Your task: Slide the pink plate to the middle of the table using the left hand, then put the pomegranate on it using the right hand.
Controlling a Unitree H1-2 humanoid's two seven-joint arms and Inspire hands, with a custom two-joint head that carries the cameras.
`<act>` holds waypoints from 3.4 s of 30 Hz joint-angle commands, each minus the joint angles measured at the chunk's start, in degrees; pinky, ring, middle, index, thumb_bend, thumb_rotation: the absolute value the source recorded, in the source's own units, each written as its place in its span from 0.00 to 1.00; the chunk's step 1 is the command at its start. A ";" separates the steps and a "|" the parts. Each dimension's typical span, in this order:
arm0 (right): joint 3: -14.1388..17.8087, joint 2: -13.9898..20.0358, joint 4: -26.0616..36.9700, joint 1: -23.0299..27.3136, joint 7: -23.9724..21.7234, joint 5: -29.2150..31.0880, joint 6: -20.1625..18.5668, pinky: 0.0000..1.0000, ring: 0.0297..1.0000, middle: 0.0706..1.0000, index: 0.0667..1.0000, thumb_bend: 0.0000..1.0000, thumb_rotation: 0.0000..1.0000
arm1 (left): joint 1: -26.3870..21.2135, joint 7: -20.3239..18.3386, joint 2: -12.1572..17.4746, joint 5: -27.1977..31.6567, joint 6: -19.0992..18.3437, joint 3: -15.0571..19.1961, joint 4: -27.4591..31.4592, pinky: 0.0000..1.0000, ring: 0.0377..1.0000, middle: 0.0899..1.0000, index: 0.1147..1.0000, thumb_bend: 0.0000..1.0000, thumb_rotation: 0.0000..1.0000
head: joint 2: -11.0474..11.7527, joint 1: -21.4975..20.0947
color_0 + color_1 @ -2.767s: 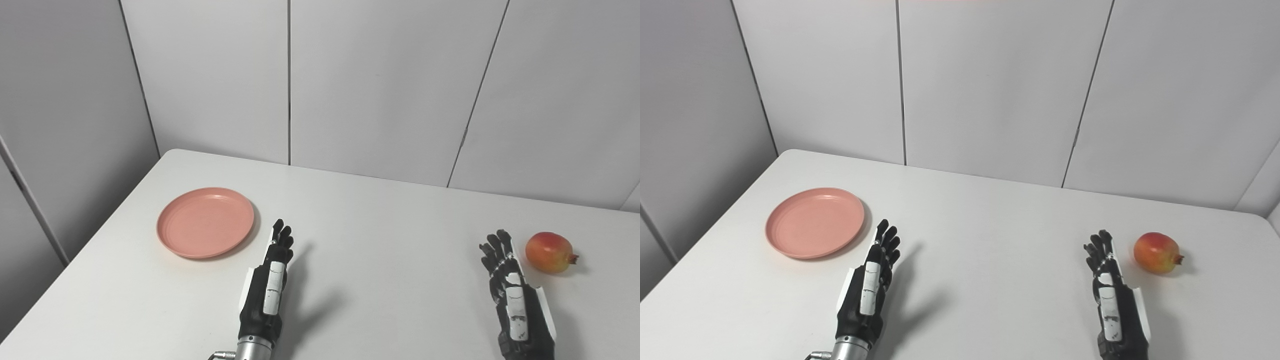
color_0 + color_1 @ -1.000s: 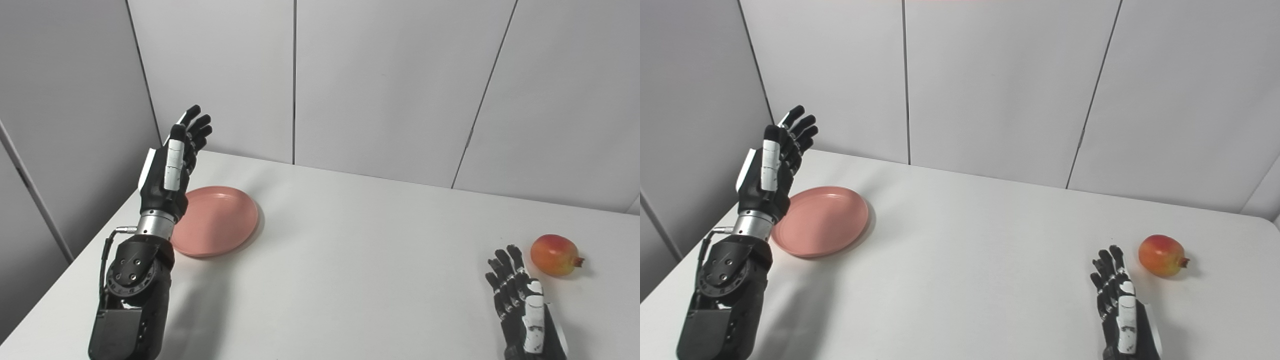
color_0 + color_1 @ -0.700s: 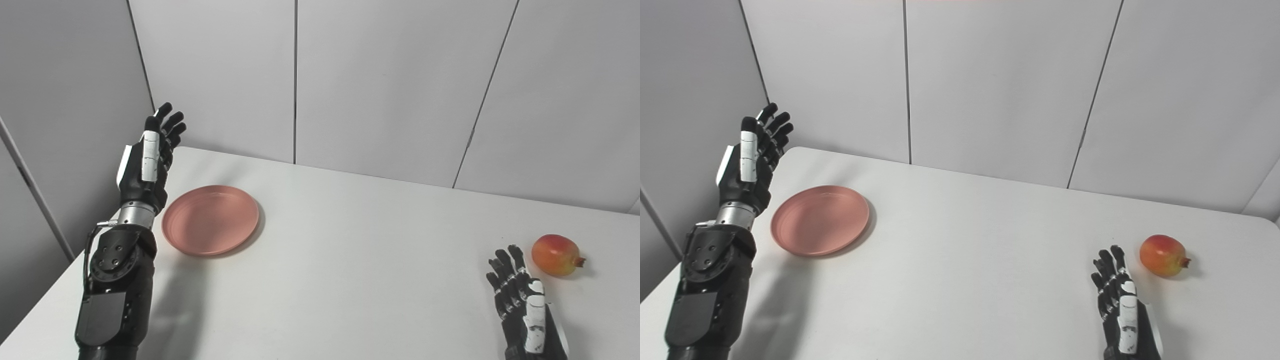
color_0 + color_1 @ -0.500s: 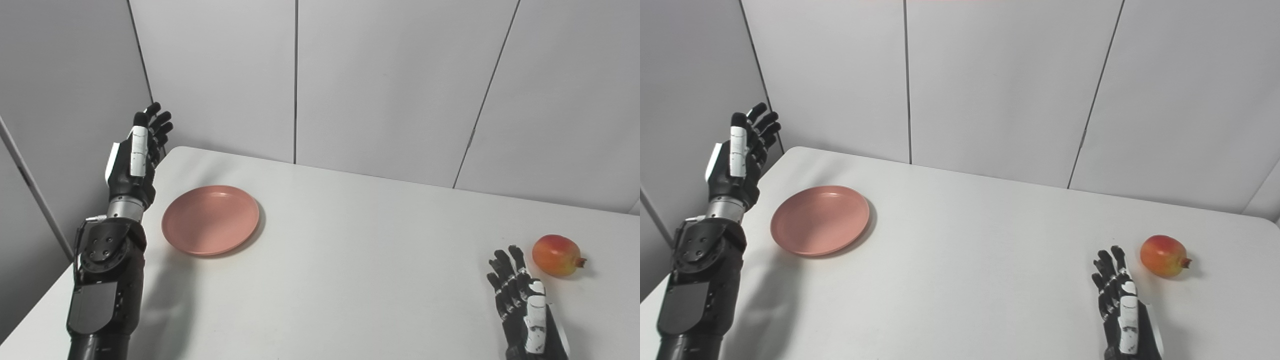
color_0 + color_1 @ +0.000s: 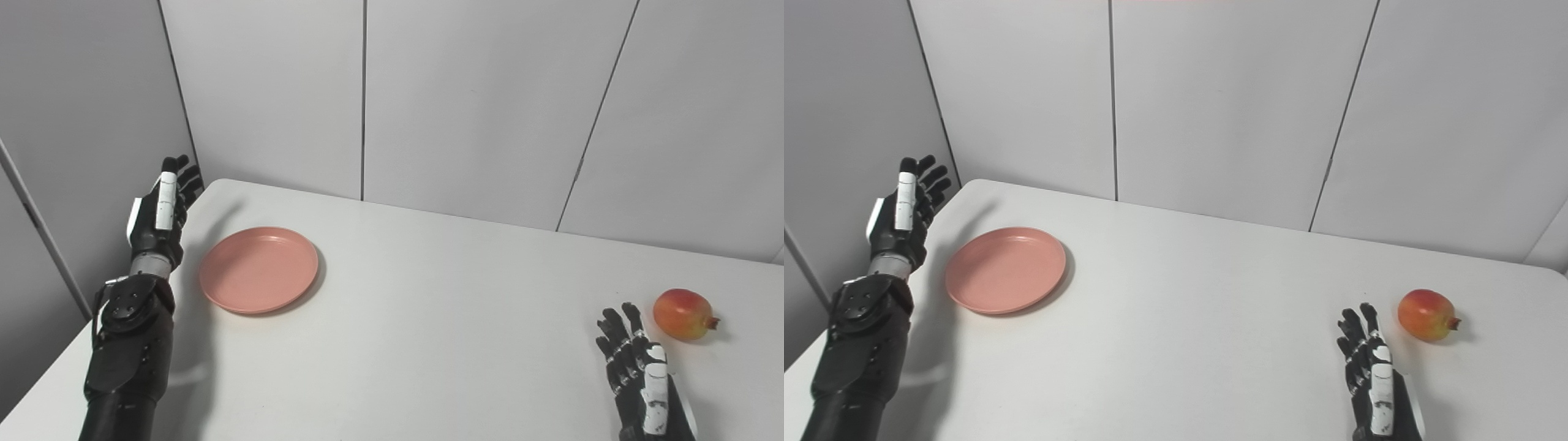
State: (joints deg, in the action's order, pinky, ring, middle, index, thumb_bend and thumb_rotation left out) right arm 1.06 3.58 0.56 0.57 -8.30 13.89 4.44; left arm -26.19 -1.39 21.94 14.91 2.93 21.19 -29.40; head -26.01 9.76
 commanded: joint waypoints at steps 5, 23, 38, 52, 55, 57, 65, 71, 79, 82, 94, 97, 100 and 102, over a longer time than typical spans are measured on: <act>-0.13 -0.43 -1.54 -3.63 -0.07 -0.07 -1.67 1.00 0.97 0.93 0.99 0.78 1.00 | -4.22 -2.65 2.18 1.10 5.99 -0.10 -5.40 0.89 0.85 0.85 0.84 1.00 0.86 | -0.44 -0.26; -0.46 -1.18 0.16 -3.73 0.40 -0.86 -3.44 1.00 0.96 0.91 0.99 0.77 1.00 | -6.43 -5.92 2.48 2.98 11.79 -0.31 -18.05 0.93 0.87 0.83 0.83 1.00 0.89 | -1.65 -1.34; -0.70 -1.60 2.00 -3.97 0.72 -1.62 -4.90 1.00 0.95 0.91 0.99 0.77 1.00 | -3.03 -8.63 0.10 6.33 8.98 -0.93 -10.68 1.00 0.95 0.92 0.89 0.98 0.92 | -2.96 -1.94; -0.97 -1.97 3.13 -3.94 1.79 -2.81 -5.67 0.99 0.93 0.89 0.97 0.78 1.00 | 0.90 -9.46 -3.68 10.20 2.93 -1.06 -0.66 1.00 0.94 0.92 0.95 1.00 0.94 | -3.75 -2.31; -1.03 -1.88 3.37 -3.97 1.72 -2.67 -5.74 1.00 0.93 0.89 0.97 0.78 1.00 | 1.07 -9.32 -3.86 10.19 2.51 -1.17 -0.24 1.00 0.94 0.92 0.95 0.98 0.93 | -3.91 -2.30; -1.02 -1.82 3.70 -4.04 1.82 -2.59 -6.23 1.00 0.93 0.89 0.97 0.78 1.00 | 1.07 -9.04 -3.92 10.15 2.31 -1.08 -0.28 1.00 0.94 0.91 0.94 0.97 0.93 | -3.97 -2.29; -0.96 -1.63 3.70 -3.95 1.82 -2.32 -6.58 1.00 0.93 0.89 0.97 0.78 1.00 | 1.05 -8.55 -3.77 9.73 2.18 -0.97 -0.62 1.00 0.93 0.91 0.94 0.98 0.94 | -4.01 -2.12; -1.05 -1.52 3.36 -3.94 1.68 -2.52 -6.27 1.00 0.93 0.89 0.97 0.78 1.00 | 0.88 -8.56 -3.91 10.40 1.38 -0.60 -0.98 0.98 0.93 0.90 0.93 0.98 0.93 | -4.08 -2.18; -1.19 -1.69 3.62 -4.02 1.96 -2.90 -6.20 0.99 0.92 0.89 0.96 0.79 1.00 | 1.74 -8.81 -5.15 9.82 0.25 -1.68 0.31 0.95 0.93 0.91 0.93 0.98 0.92 | -4.43 -2.42; -1.21 -1.70 3.67 -3.94 1.99 -2.77 -6.56 1.00 0.93 0.89 0.96 0.79 1.00 | 2.28 -8.36 -5.84 9.34 -0.57 -2.40 1.71 0.90 0.90 0.90 0.91 0.98 0.92 | -4.48 -2.49; -1.43 -1.73 4.05 -3.91 2.12 -2.88 -7.19 0.98 0.93 0.88 0.96 0.79 1.00 | 4.68 -7.93 -8.91 8.01 -5.12 -5.67 6.97 0.90 0.89 0.86 0.90 0.96 0.90 | -4.95 -2.62; -1.53 -1.70 3.84 -3.79 2.07 -3.01 -6.95 0.98 0.93 0.88 0.96 0.79 1.00 | 4.76 -7.56 -9.35 7.45 -5.80 -6.50 7.22 0.89 0.88 0.87 0.90 0.97 0.90 | -4.98 -2.64; -1.61 -1.74 3.83 -3.71 2.04 -3.03 -6.98 0.98 0.93 0.88 0.96 0.79 1.00 | 4.84 -7.37 -9.63 7.04 -6.01 -7.07 7.42 0.88 0.87 0.86 0.90 0.96 0.91 | -5.06 -2.57; -1.63 -1.79 3.90 -3.67 2.03 -2.94 -7.14 0.98 0.93 0.88 0.96 0.78 1.00 | 4.91 -7.42 -9.85 6.80 -6.15 -7.45 7.53 0.89 0.88 0.86 0.90 0.96 0.91 | -5.04 -2.61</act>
State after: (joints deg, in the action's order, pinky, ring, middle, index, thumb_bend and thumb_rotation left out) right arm -0.25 2.16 5.12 -2.12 -6.09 11.08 -1.64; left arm -20.33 -8.77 12.44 22.26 -2.70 14.09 -22.88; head -31.03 7.12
